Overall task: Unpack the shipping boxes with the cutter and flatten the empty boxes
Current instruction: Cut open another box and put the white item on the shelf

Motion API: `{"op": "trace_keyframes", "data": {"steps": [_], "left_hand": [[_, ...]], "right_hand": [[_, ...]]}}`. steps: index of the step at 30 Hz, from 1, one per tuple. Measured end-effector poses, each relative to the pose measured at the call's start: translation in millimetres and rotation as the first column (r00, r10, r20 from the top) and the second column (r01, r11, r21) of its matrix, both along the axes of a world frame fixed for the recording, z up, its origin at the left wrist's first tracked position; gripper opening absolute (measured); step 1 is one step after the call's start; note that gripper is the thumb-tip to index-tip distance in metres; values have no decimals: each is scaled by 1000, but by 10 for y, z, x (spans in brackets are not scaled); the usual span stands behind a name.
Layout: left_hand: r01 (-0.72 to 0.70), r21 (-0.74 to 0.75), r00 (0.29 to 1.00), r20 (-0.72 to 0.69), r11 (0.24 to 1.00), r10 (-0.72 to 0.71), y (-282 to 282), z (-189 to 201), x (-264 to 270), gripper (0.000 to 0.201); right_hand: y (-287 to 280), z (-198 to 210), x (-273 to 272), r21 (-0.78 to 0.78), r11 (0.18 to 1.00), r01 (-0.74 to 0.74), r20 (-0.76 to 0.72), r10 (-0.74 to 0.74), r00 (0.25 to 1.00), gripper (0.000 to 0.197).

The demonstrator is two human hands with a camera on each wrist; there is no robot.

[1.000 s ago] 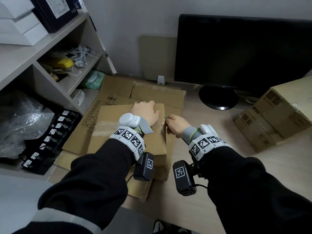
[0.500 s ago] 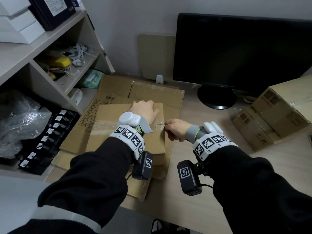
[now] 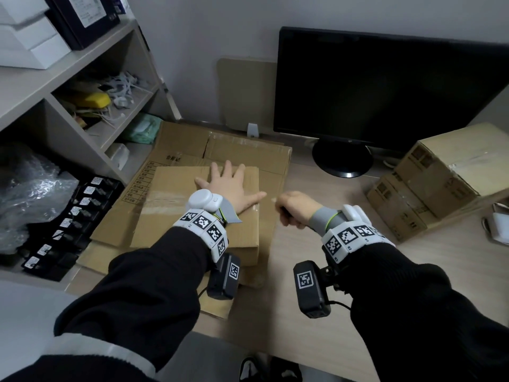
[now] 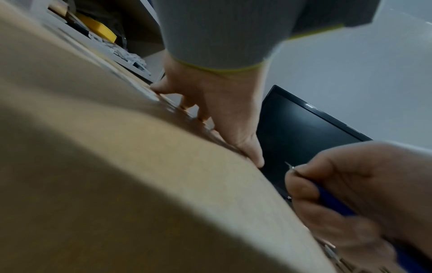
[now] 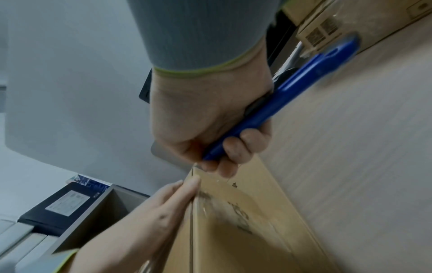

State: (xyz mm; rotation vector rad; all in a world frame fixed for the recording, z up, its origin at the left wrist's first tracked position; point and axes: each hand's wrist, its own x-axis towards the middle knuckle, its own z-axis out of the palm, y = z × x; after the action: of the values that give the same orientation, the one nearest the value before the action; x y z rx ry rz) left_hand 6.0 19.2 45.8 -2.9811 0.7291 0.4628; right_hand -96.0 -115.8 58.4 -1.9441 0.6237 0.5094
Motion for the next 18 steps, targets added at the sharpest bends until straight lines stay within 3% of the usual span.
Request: {"op": "trace_keyframes", "data": {"steps": [4,7,9,11,13,15,17,18], "left_hand": [[292,-20,949,-121,956,-292,99,66,-138,93],[481,31,865,-176,876,-469,232,171,-275,84],[517,34,837,-231,856,-496,355,275,-319,71],[458,-123,840,-263,880,-474,497,379,-304,45],[296,-341,900,-214,892,-380,625,457,-202,29],[144,-353,975,-108,924,-194,706,471,-44,43],[-17,-196,1000,-16,980,14,760,384,102,76],[-127,-121,991,-49,985,122,781,327,128,96]], "right_hand": [[-97,36,86,-185,954,237,288,-179,941,24],[4,94,220,-187,945,269,315,-202,928,32],[97,124,287,-196,954,225,301,-160,940,30],[162,127,335,-202,961,187,300,-121,946,27],[197,130,379,-202,962,185,308,-117,944,27],[211,161,407,-216,958,190,320,-114,941,24],[223,209,450,-269,950,160,320,-69,945,22],[234,242,469,-293,947,134,318,-36,947,23]]}}
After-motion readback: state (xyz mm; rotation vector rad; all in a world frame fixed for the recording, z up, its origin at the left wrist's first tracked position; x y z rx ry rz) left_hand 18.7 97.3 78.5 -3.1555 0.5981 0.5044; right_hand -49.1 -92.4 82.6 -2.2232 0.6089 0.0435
